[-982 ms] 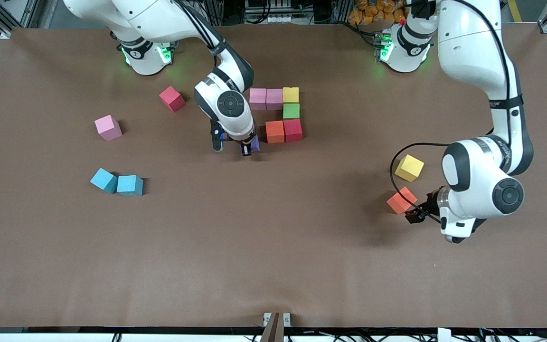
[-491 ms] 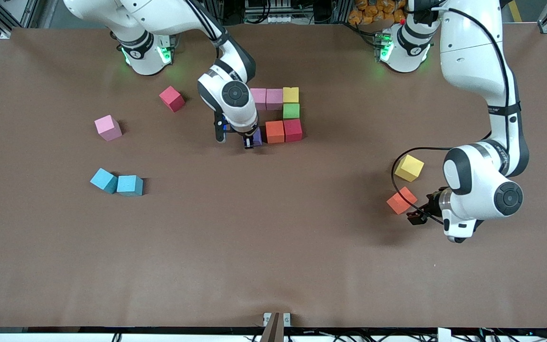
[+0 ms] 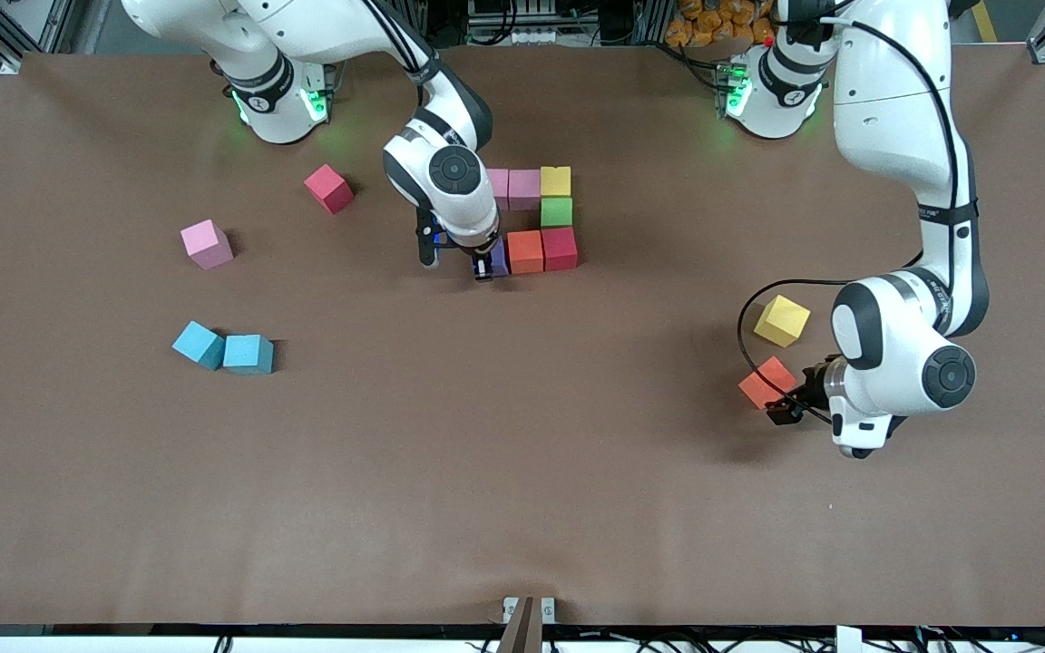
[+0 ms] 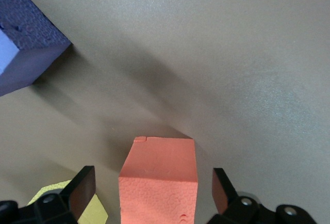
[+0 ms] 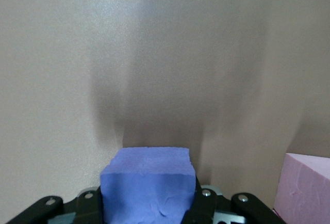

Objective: Form number 2 with 11 blocks
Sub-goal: 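Place the purple cube beside orange while the left gripper grasps orange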

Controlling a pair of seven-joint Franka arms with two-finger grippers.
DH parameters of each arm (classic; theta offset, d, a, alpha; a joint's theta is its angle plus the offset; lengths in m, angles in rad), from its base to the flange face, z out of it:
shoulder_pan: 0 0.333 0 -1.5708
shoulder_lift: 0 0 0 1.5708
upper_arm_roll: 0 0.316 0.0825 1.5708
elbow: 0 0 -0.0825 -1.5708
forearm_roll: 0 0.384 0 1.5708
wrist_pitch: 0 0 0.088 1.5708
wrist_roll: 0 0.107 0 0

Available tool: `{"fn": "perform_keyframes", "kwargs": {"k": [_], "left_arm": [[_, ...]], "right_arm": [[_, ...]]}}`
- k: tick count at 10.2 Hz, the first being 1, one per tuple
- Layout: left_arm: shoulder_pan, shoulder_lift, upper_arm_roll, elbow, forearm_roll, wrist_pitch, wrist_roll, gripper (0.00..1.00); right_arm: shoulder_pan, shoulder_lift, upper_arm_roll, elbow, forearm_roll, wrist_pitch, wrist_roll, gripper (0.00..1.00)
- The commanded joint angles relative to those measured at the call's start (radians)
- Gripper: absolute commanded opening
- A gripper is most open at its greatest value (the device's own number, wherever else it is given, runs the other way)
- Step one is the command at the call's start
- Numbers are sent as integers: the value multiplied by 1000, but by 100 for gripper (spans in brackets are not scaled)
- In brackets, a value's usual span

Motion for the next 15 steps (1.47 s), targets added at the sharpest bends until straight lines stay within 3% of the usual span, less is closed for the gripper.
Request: {"fn": "perform_keyframes", "kwargs": {"k": [1, 8, 9, 10, 11, 12, 13, 15], "left_arm": [[-4, -11, -17, -21, -22, 14, 4, 100], [-6, 16, -56, -28, -21, 42, 4, 100], [-6, 21, -56, -30, -21, 42, 4, 100], [-4, 21, -56, -28, -21, 42, 6, 100], [2, 24, -56, -28, -22, 43, 13, 89], [-3, 26, -56, -28, -21, 48, 13, 71], [-9, 26, -59, -30, -22, 48, -5, 42], [-9, 17, -60, -28, -21, 48, -16, 14]], "right_arm": [[13, 2, -4, -22, -6, 45, 31, 0], [30, 20, -4, -25, -23, 47, 31, 0], [30, 20, -4, -25, -23, 45, 31, 34], [30, 20, -4, -24, -23, 45, 30, 84], [28, 19, -6, -21, -25, 44, 30, 100], [27, 19, -4, -15, -25, 41, 30, 100], [23, 19, -4, -8, -25, 35, 30, 100], [20, 17, -4, -2, -25, 30, 28, 100]]}}
